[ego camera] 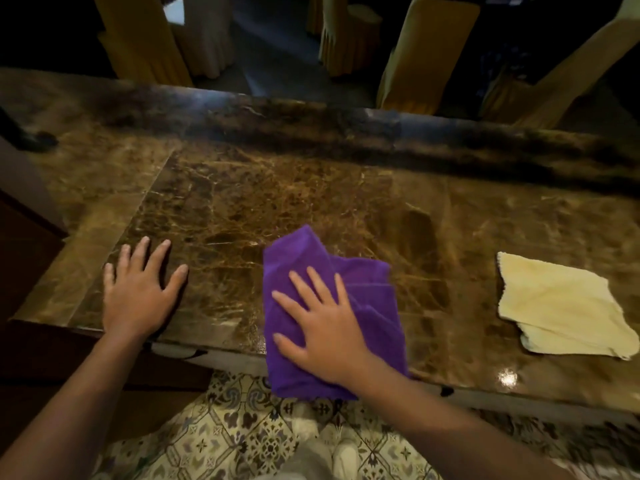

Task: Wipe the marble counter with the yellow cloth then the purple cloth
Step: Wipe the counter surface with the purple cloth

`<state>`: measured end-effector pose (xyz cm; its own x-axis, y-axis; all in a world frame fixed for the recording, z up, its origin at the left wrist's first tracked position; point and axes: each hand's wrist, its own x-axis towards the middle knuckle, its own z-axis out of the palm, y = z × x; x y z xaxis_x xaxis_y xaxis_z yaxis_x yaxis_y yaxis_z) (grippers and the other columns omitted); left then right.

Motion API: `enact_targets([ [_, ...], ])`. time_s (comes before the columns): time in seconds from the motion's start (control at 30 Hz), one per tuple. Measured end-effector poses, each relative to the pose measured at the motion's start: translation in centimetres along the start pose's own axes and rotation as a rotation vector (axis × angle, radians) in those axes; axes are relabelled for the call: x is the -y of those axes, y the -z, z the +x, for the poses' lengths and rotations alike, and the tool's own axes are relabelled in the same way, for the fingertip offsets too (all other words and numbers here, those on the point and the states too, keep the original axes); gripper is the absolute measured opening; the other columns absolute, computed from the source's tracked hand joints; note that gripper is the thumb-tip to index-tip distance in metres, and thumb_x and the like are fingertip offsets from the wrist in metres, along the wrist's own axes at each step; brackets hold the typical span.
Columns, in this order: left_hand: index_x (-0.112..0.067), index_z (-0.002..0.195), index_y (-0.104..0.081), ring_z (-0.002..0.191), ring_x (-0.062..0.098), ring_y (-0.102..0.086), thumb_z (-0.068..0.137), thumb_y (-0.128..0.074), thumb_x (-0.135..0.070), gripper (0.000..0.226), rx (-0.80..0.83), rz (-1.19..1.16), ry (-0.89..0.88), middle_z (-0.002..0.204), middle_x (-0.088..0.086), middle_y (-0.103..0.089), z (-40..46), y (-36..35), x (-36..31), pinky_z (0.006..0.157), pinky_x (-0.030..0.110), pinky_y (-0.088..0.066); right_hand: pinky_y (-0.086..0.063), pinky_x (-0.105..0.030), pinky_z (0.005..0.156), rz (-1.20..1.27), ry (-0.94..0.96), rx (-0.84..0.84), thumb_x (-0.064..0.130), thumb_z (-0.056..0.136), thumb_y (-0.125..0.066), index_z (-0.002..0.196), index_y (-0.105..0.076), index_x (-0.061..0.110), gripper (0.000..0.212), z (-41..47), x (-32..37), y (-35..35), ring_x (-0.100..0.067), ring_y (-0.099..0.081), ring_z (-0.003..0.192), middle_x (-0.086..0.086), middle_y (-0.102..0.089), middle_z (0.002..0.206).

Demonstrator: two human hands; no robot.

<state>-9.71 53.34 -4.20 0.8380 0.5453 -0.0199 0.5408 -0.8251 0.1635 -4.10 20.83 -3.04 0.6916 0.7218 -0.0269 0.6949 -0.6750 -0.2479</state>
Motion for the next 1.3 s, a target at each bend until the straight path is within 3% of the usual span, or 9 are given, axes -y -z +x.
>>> enact_targets([
  [0.27, -0.029, 0.159, -0.032, 0.159, 0.032, -0.012, 0.101, -0.034, -0.063, 0.068, -0.004, -0.010, -0.007, 0.172, 0.008, -0.022, -0.1, 0.5, -0.3, 0.125, 0.055, -0.009, -0.015, -0.060, 0.122, -0.061, -0.456, -0.109, 0.068, 0.091, -0.033, 0.153, -0.038, 0.040, 0.068, -6.4, -12.1, 2.8, -0.026, -0.020, 0.155, 0.000, -0.032, 0.165],
  [0.4, -0.028, 0.158, -0.034, 0.159, 0.033, -0.014, 0.101, -0.036, -0.062, 0.067, -0.009, -0.013, -0.014, 0.171, 0.008, -0.024, -0.3, 0.4, -0.2, 0.124, 0.056, -0.010, -0.015, -0.060, 0.122, -0.058, -0.664, -0.156, 0.068, 0.090, -0.029, 0.153, -0.038, 0.035, 0.071, -2.2, -15.8, 3.7, -0.028, -0.020, 0.154, -0.003, -0.031, 0.166],
  [0.57, -0.028, 0.160, -0.031, 0.159, 0.033, -0.013, 0.101, -0.032, -0.063, 0.068, -0.005, 0.006, -0.025, 0.172, 0.008, -0.022, -0.1, 0.5, -0.1, 0.125, 0.056, -0.010, -0.009, -0.063, 0.122, 0.017, -0.832, -0.167, 0.065, 0.094, -0.033, 0.156, -0.032, 0.033, 0.070, 6.6, -15.6, 5.0, -0.031, -0.013, 0.156, -0.005, -0.023, 0.169],
  [0.83, -0.026, 0.153, -0.046, 0.156, 0.035, -0.024, 0.099, -0.050, -0.055, 0.061, -0.093, -0.052, -0.047, 0.166, 0.011, -0.036, -0.2, 0.2, 0.3, 0.123, 0.058, -0.017, -0.006, -0.059, 0.123, -0.013, -0.518, -0.079, 0.065, 0.093, -0.033, 0.157, -0.030, 0.035, 0.071, 17.6, -6.1, 2.7, -0.029, -0.011, 0.156, -0.001, -0.021, 0.169],
  [0.93, -0.026, 0.145, -0.058, 0.154, 0.037, -0.029, 0.098, -0.058, -0.044, 0.050, -0.112, -0.136, -0.054, 0.162, 0.013, -0.043, -0.4, 0.5, 0.4, 0.123, 0.060, -0.019, -0.008, -0.057, 0.124, -0.003, -0.344, -0.061, 0.062, 0.093, -0.037, 0.154, -0.036, 0.036, 0.067, 17.2, -1.2, 1.5, -0.027, -0.017, 0.156, 0.000, -0.029, 0.167],
  [1.07, -0.031, 0.149, -0.052, 0.155, 0.036, -0.027, 0.099, -0.055, -0.048, 0.053, -0.008, -0.083, -0.153, 0.164, 0.012, -0.039, 0.0, 1.3, 2.4, 0.124, 0.058, -0.019, -0.016, -0.058, 0.122, 0.016, -0.141, -0.061, 0.060, 0.093, -0.040, 0.147, -0.049, 0.033, 0.061, 11.2, 3.7, -0.1, -0.027, -0.025, 0.154, -0.002, -0.041, 0.161],
  [1.2, -0.034, 0.154, -0.041, 0.158, 0.036, -0.015, 0.098, -0.043, -0.063, 0.064, 0.022, -0.026, -0.121, 0.169, 0.013, -0.028, 0.2, 1.9, 5.5, 0.126, 0.056, -0.011, -0.020, -0.061, 0.121, -0.152, -0.339, -0.121, 0.060, 0.095, -0.044, 0.140, -0.056, 0.033, 0.055, 3.6, 3.7, 0.2, -0.031, -0.030, 0.152, -0.003, -0.044, 0.159],
  [1.3, -0.034, 0.158, -0.033, 0.160, 0.033, -0.010, 0.095, -0.024, -0.071, 0.073, -0.015, -0.015, -0.084, 0.171, 0.012, -0.023, -0.3, 1.4, 5.0, 0.126, 0.056, -0.009, -0.022, -0.057, 0.122, -0.113, -0.444, -0.103, 0.053, 0.097, -0.039, 0.148, -0.046, 0.035, 0.055, 1.3, 3.3, -0.2, -0.030, -0.026, 0.154, -0.002, -0.034, 0.164],
])
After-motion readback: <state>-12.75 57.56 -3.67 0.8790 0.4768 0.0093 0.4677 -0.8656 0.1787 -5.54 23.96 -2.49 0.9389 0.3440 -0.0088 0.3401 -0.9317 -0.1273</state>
